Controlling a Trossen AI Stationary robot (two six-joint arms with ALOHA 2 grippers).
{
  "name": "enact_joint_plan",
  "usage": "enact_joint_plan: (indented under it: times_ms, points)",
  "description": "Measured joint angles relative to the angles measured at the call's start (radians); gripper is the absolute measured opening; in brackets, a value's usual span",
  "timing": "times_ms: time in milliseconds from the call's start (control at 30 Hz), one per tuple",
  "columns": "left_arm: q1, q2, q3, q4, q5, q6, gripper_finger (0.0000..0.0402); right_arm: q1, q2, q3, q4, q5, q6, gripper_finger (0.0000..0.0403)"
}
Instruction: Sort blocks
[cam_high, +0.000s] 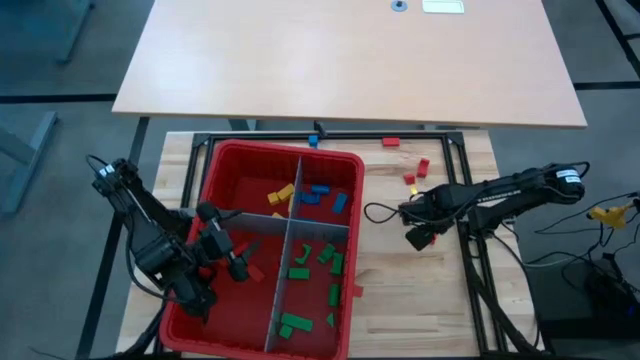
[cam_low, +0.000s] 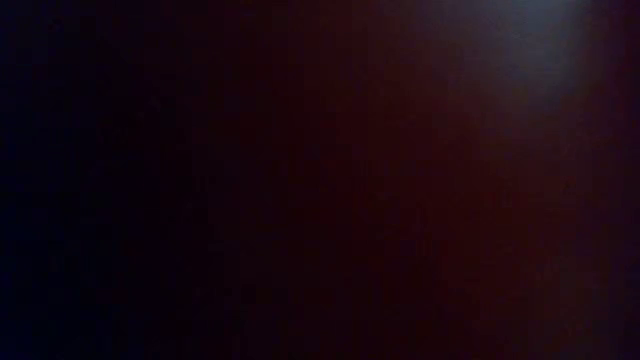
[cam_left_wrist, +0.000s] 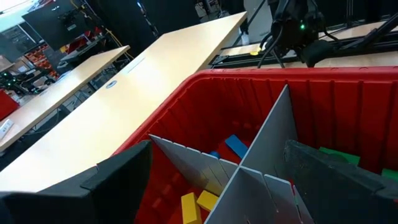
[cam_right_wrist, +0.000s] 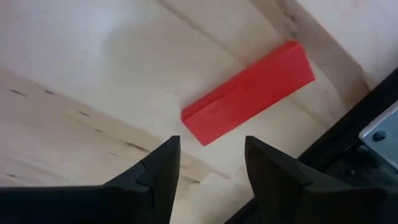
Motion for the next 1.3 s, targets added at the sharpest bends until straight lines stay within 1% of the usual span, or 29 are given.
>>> enact_joint_plan:
  times_ms: [233,500,633,767,967,1133,1233,1300]
  points:
    - [0.000,0.000,0.000,0.006,0.000,0.000,0.0349,-0.053,0.000,-0.048,0.007,-0.002,-0.007,0.0110]
    - [0.000,0.000,0.000,0.014,-0.001,0.000,0.0349,-0.099,0.000,-0.100,0.074,-0.002,-0.022,0.0047]
    - [0.000,0.000,0.000,0.016,-0.001,0.000,0.0349,-0.117,0.003,-0.143,0.124,-0.039,-0.031,0.0022]
    - [0.000,0.000,0.000,0.019,-0.002,0.000,0.0349,-0.122,0.033,-0.165,0.151,-0.079,-0.053,0.0013]
    - [0.000,0.000,0.000,0.020,-0.008,0.003,0.0349,-0.121,0.087,-0.129,0.159,-0.087,-0.101,0.0013]
    - [0.001,0.000,0.000,0.022,-0.010,0.003,0.0349,-0.120,0.126,-0.080,0.256,-0.093,-0.155,0.0013]
    - [0.001,0.000,0.000,0.027,-0.010,0.003,0.0349,-0.121,0.151,-0.064,0.356,-0.099,-0.176,0.0013]
    - [0.002,-0.001,0.000,0.027,-0.010,0.003,0.0349,-0.121,0.167,-0.056,0.375,-0.103,-0.185,0.0013]
